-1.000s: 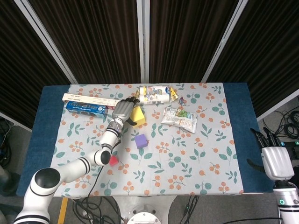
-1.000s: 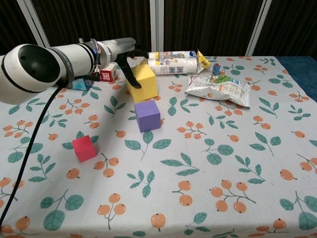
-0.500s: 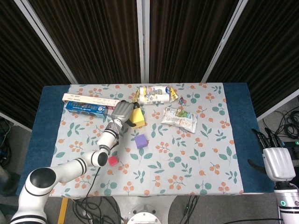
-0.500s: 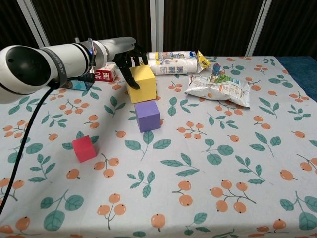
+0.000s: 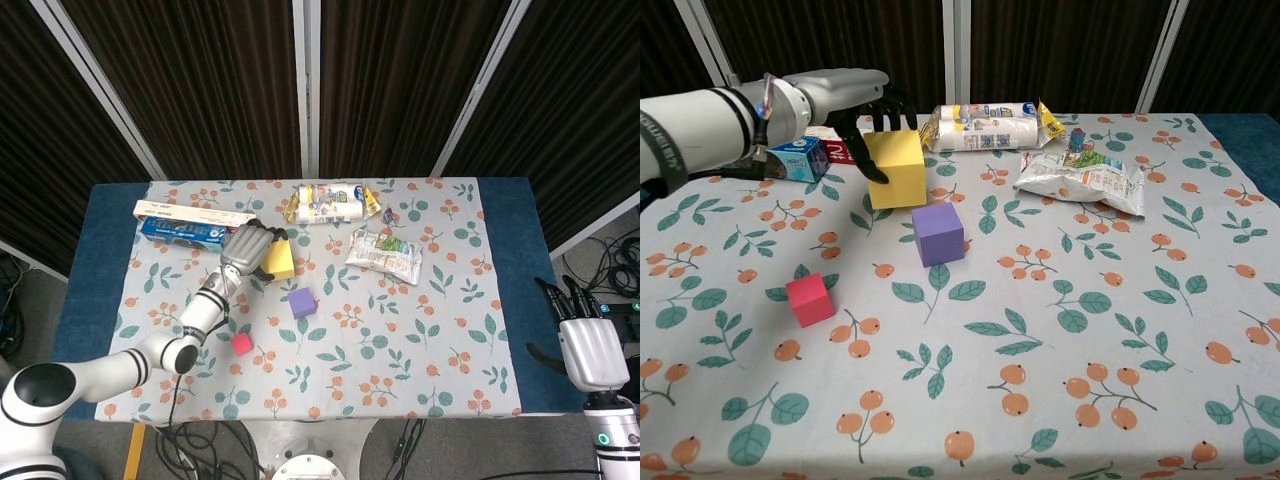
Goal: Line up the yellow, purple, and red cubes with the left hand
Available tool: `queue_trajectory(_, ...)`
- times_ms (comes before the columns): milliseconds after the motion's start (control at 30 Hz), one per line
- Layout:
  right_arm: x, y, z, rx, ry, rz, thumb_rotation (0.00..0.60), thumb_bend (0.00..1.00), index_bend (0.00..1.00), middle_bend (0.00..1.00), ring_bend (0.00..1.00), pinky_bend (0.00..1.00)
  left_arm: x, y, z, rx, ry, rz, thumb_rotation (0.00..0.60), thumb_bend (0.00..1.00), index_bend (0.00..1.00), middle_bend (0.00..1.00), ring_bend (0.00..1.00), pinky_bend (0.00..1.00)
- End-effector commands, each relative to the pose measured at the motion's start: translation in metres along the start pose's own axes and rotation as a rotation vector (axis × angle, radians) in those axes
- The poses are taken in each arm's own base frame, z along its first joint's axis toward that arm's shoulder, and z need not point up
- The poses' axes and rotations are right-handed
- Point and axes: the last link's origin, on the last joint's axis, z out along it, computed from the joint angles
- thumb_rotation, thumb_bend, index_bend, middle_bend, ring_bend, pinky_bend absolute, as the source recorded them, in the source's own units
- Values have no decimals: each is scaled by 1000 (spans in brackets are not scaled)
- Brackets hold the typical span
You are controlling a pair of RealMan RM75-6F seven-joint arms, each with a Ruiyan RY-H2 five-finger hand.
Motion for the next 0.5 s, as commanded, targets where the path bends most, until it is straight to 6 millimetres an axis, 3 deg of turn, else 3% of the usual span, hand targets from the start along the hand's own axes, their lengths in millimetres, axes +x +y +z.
queue_trajectory(33,0,0,-1,0,1,2,600,65,78,181,20,137,-6,-10,-14,-20,-21,21,600,43,381,533,404,226)
queue_trajectory(333,1,0,-5,-10,9,1,600,65,78,182,20,137,-6,-13,-12,-49,-25,34,600,47,375,508,400,226)
queue_trajectory(500,1,1,-7,-17,9,3,600,65,78,182,20,137,-7,-16,-12,-58,-43,52,600,48,330,375,318,223)
